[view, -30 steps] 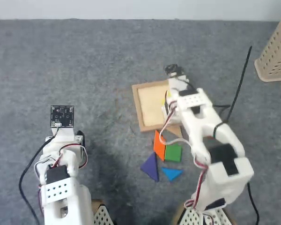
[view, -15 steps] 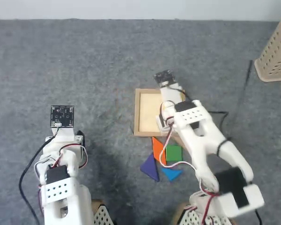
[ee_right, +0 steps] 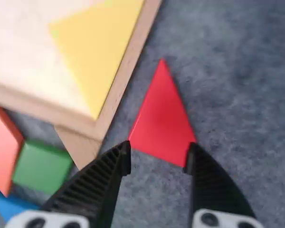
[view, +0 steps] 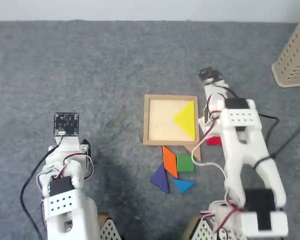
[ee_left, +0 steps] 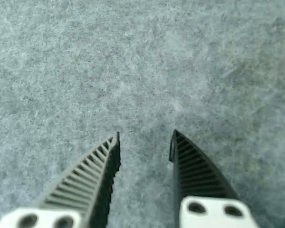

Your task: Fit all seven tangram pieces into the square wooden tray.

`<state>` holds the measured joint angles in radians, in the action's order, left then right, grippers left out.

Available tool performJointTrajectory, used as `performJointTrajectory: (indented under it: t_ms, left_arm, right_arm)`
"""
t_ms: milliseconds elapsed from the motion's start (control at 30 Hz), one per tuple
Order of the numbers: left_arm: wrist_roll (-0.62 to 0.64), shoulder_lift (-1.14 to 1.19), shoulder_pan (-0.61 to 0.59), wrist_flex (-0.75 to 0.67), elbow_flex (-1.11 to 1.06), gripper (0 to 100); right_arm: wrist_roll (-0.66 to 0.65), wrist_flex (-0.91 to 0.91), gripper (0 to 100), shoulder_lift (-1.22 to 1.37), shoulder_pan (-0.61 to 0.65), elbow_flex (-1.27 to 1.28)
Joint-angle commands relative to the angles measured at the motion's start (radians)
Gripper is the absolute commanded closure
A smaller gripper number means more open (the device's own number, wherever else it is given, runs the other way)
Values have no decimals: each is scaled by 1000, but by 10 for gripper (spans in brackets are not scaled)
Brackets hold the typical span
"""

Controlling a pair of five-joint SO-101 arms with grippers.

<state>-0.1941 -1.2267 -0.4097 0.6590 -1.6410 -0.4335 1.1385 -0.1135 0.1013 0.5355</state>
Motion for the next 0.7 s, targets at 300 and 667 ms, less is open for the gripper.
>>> performJointTrajectory:
  t_ms: [300, 667]
  left_arm:
    - [-6, -20, -6, -26, 4, 832]
    - [-6, -20, -6, -26, 4, 832]
  right_arm:
    - [-278, 27, 709, 211, -22, -158]
    - [-319, 24, 701, 351, -33, -161]
